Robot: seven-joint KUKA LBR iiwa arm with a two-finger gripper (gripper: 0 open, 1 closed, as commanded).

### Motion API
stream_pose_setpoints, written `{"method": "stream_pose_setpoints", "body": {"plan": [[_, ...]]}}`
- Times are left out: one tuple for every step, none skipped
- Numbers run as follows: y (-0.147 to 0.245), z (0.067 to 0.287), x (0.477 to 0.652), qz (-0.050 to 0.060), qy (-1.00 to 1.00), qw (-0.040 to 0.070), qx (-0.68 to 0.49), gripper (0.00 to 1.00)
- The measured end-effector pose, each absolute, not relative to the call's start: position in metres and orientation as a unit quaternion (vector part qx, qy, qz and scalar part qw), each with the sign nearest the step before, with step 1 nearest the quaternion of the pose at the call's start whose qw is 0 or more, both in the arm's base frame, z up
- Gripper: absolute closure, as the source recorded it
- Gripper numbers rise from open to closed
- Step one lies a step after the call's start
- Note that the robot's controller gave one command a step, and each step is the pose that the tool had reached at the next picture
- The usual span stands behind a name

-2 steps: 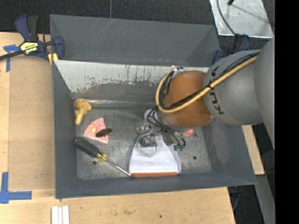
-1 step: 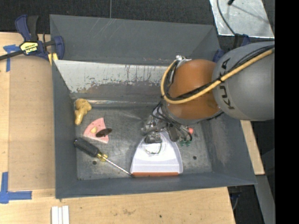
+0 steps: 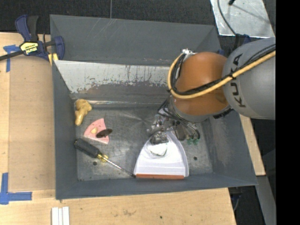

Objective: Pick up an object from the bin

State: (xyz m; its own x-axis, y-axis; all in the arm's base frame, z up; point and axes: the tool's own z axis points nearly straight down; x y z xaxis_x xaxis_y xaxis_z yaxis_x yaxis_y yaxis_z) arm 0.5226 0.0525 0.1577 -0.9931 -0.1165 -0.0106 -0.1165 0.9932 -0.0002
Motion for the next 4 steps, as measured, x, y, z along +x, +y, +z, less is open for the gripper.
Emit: {"method": "stream_pose_setpoints", "body": {"plan": [[0.057,0.189,0.533,0.0,0.998,0.0,-0.057,1.0],[0.046,0.236,0.515,0.0,0.998,0.0,-0.06,1.0],[0.062,0.128,0.502,0.0,0.999,0.001,-0.05,1.0],[0.062,0.128,0.503,0.0,0.999,0.001,-0.05,1.0]]}}
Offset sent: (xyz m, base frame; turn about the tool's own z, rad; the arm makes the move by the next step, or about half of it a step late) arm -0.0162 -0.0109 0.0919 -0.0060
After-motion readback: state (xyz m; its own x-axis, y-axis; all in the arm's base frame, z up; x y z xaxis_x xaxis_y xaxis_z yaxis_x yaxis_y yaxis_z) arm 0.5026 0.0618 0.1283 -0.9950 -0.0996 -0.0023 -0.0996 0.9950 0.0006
